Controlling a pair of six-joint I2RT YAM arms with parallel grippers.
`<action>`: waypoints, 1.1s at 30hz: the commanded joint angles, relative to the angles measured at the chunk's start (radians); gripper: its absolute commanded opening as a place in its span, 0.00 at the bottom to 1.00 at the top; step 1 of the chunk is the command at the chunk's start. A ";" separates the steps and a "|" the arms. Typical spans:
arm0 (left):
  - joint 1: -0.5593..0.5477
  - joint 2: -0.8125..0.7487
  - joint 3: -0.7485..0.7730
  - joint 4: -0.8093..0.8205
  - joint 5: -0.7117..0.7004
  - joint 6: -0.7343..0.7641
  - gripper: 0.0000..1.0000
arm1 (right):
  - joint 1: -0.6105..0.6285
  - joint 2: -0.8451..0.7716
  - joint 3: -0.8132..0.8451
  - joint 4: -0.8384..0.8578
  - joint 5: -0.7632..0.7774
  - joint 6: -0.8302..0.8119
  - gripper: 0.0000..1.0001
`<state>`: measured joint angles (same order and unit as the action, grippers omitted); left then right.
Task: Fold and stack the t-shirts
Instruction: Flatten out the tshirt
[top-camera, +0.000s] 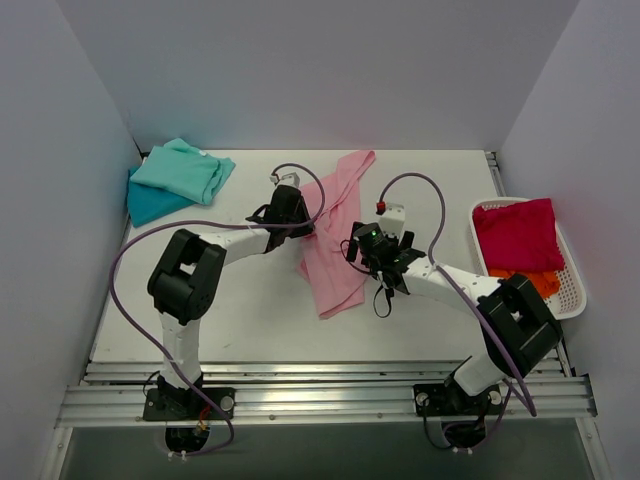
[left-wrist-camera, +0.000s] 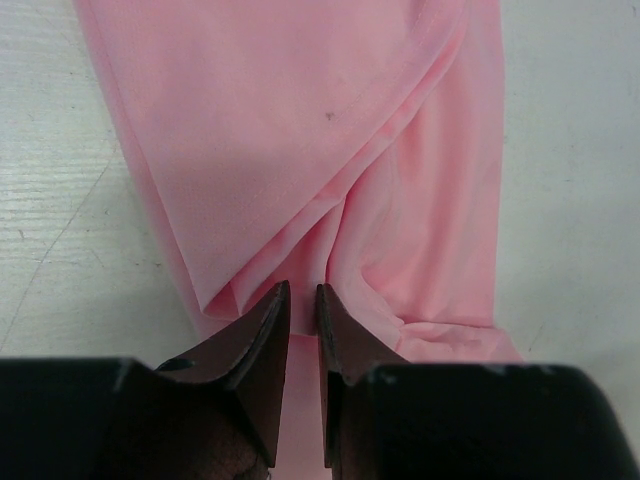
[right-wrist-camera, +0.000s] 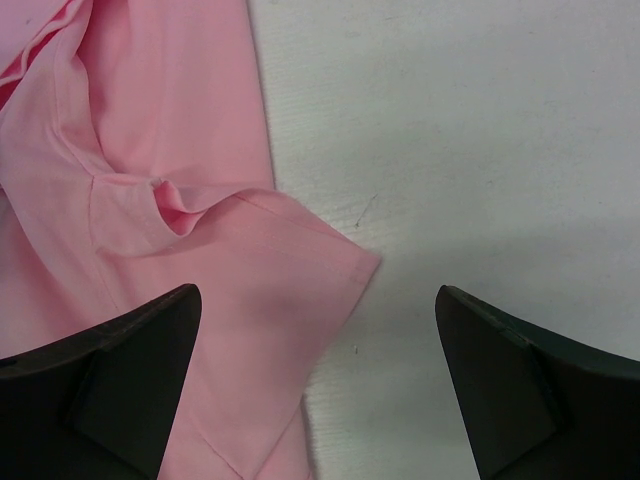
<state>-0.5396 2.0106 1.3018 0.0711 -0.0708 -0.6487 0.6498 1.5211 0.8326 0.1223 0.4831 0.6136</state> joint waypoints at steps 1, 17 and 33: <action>0.003 0.008 0.027 0.018 -0.009 -0.009 0.26 | 0.008 0.008 -0.001 0.011 0.035 0.009 1.00; 0.004 0.025 0.048 0.015 -0.017 -0.009 0.02 | 0.008 0.025 0.002 0.016 0.037 0.011 1.00; 0.098 -0.142 -0.038 0.033 -0.031 0.034 0.02 | 0.011 0.011 -0.052 -0.063 0.009 0.153 0.99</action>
<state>-0.4465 1.8793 1.2957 0.0753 -0.1081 -0.6209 0.6514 1.5520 0.8173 0.0887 0.4824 0.6994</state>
